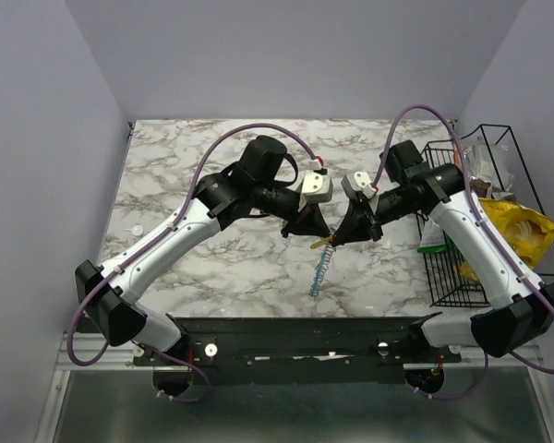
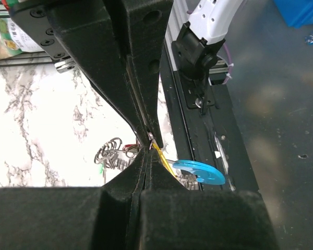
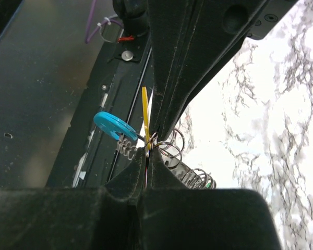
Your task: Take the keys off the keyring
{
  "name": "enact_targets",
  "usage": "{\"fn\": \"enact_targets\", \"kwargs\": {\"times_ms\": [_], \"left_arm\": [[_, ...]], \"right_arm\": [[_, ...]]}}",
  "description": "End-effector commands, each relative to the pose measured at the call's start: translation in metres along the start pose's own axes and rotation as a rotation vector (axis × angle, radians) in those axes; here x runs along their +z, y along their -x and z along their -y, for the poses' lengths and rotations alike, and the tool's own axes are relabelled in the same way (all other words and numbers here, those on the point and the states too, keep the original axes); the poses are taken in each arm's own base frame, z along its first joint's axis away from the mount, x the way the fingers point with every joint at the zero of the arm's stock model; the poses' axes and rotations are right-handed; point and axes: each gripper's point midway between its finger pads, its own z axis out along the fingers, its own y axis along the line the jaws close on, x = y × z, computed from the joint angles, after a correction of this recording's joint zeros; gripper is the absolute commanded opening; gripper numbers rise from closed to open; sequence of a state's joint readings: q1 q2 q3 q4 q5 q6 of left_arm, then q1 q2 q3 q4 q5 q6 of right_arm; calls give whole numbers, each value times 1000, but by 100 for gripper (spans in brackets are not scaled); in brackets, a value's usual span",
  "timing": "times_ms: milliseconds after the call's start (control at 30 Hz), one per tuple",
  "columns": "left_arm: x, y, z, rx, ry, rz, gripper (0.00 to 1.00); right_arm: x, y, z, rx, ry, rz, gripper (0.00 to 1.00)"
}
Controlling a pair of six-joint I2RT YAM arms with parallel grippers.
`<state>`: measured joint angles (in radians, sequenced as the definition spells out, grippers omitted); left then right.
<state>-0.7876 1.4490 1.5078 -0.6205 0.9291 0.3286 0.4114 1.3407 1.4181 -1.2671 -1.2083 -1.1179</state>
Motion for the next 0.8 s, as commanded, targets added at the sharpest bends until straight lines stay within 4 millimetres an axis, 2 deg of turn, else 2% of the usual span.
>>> {"fn": "enact_targets", "kwargs": {"times_ms": [0, 67, 300, 367, 400, 433, 700, 767], "left_arm": [[-13, 6, -11, 79, 107, -4, 0], [-14, 6, -12, 84, 119, -7, 0], [-15, 7, -12, 82, 130, 1, 1], [-16, 8, -10, 78, 127, 5, 10], [-16, 9, -10, 78, 128, 8, 23], [-17, 10, -10, 81, 127, 9, 27], [-18, 11, -16, 77, 161, 7, 54], [-19, 9, -21, 68, 181, 4, 57]], "right_arm": [[-13, 19, -7, 28, -59, -50, 1], [-18, 26, -6, 39, -79, -62, 1], [-26, 25, 4, 118, -153, -125, 1], [-27, 24, 5, 126, -165, -135, 1], [-28, 24, 5, 124, -170, -140, 1], [-29, 26, 4, 119, -171, -142, 1], [-33, 29, -7, 141, -145, -172, 1], [-34, 24, -6, 164, -149, -208, 1]]}}
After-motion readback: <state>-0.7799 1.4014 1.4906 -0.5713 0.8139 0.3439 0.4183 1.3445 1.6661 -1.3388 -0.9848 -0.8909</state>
